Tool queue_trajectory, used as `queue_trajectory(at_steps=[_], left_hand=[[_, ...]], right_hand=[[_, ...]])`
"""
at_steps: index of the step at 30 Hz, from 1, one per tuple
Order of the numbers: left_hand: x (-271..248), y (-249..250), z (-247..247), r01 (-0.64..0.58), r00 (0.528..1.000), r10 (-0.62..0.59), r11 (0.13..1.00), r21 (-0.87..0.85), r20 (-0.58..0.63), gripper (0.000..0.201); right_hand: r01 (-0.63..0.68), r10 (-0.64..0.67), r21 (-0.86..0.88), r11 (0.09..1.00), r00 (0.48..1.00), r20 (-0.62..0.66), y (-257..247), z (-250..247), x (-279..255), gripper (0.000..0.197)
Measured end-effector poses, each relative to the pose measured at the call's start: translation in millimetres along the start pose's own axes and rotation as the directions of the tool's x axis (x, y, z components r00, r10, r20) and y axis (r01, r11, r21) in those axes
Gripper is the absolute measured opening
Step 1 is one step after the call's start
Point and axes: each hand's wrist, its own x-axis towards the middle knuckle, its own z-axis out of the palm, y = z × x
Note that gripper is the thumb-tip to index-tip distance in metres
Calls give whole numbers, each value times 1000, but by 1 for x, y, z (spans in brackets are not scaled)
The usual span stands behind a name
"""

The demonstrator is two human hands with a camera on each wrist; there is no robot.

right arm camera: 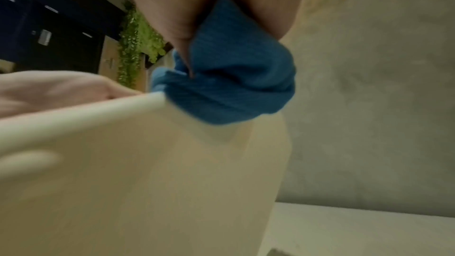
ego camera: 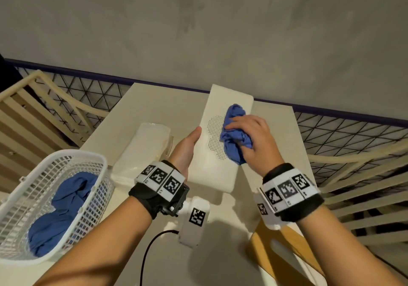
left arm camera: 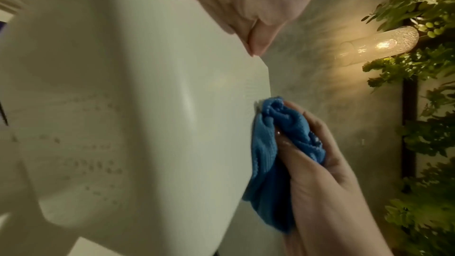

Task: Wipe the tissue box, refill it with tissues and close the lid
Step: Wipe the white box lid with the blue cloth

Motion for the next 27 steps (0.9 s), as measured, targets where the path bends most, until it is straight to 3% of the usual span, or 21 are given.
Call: queue_trajectory(at_steps=[2,5,6,8,10,11,13,15,19,22,25,27], left_hand=[[1,3,-1,6,1000,-6,1000,16,2,46],[5,-1,-3,-9,1000,9,999,44,-4,49],[5,-3,-3,-22,1000,23,999,48,-13,50],[4,-6,-3,-26,1000,26,999,33,-1,47],[5,-8,-3,-18,1000,17,1000,19,21,37],[7,-10,-2,0,999,0,1000,-1,50,35],[9,-12,-2,2,997,-1,1000,-17,76,39],[9,-14,-3,-28,1000,29,999,47,-10,42],[6,-20,-8,-75,994,81,994,84,-70,53],[11,-24,-12,-65,995,70,995,76,-66,66],[12,-24,-16,-69,996,72,997,42,-59,52],[12,-24,-16,-77,996,78,997,21,-44,48]], right_hand=[[76,-74,-35,997,996,45,-7,6,-14,39],[202,-191,-19,979,949,250,-5,6,-27,38],[184,-178,-1,983,953,247,0,1,-20,39],[53,-56,39,998,994,90,10,-9,-3,43],[-61,62,9,998,997,-39,9,-10,4,43],[-41,40,-43,998,999,-12,2,-4,1,41],[126,-110,-99,987,982,156,-14,10,-14,31],[162,-129,-96,982,950,283,-26,18,-24,21],[-42,46,-22,999,967,249,-31,23,-24,25],[12,-13,3,1000,945,328,-25,20,-14,44],[30,-16,-67,997,981,191,-7,16,6,43],[47,-33,-81,996,985,169,-13,21,4,41]])
